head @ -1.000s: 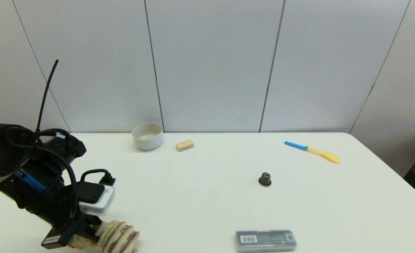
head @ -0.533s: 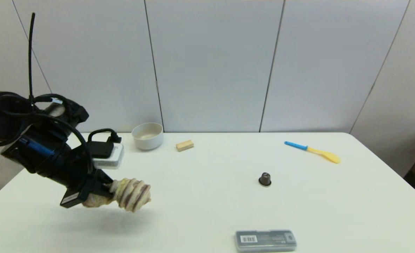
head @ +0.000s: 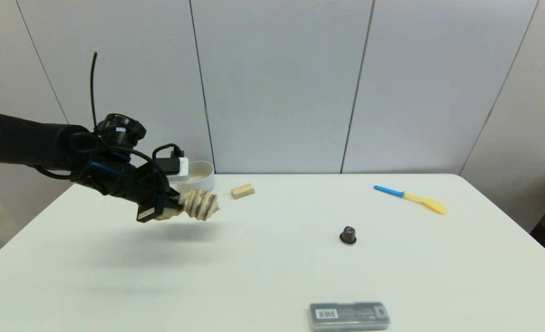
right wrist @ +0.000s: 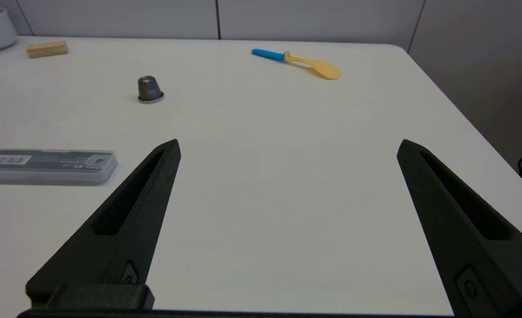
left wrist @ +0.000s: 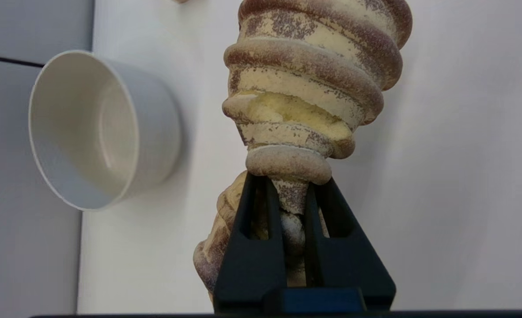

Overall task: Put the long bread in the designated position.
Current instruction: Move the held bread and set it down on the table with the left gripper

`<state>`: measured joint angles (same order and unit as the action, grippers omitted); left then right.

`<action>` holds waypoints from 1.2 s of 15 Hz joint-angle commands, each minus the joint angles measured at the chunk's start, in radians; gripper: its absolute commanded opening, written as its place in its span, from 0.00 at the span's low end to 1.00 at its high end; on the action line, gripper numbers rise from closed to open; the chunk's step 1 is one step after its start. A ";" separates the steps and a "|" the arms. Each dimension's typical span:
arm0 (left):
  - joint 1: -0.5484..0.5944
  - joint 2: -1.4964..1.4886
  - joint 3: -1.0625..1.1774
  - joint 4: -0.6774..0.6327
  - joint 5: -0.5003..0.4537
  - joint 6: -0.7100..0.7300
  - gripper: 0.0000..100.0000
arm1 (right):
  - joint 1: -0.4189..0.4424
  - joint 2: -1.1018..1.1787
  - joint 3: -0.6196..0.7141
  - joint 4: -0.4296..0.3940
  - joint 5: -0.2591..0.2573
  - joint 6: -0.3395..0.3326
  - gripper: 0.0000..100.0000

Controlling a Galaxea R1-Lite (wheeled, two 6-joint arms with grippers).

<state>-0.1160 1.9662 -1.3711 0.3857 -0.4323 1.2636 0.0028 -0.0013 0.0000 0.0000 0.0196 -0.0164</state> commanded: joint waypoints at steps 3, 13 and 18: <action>0.041 0.166 -0.105 -0.015 0.007 0.016 0.00 | 0.000 0.001 0.000 0.000 0.000 0.000 1.00; 0.065 0.174 -0.114 0.027 0.006 0.046 1.00 | 0.000 0.001 0.000 0.000 0.000 0.000 1.00; 0.065 0.128 -0.118 0.027 0.104 0.042 1.00 | 0.000 0.001 0.000 0.000 0.000 0.000 1.00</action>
<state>-0.0515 2.1272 -1.4883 0.4106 -0.3613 1.3021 0.0028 -0.0013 0.0000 0.0000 0.0196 -0.0162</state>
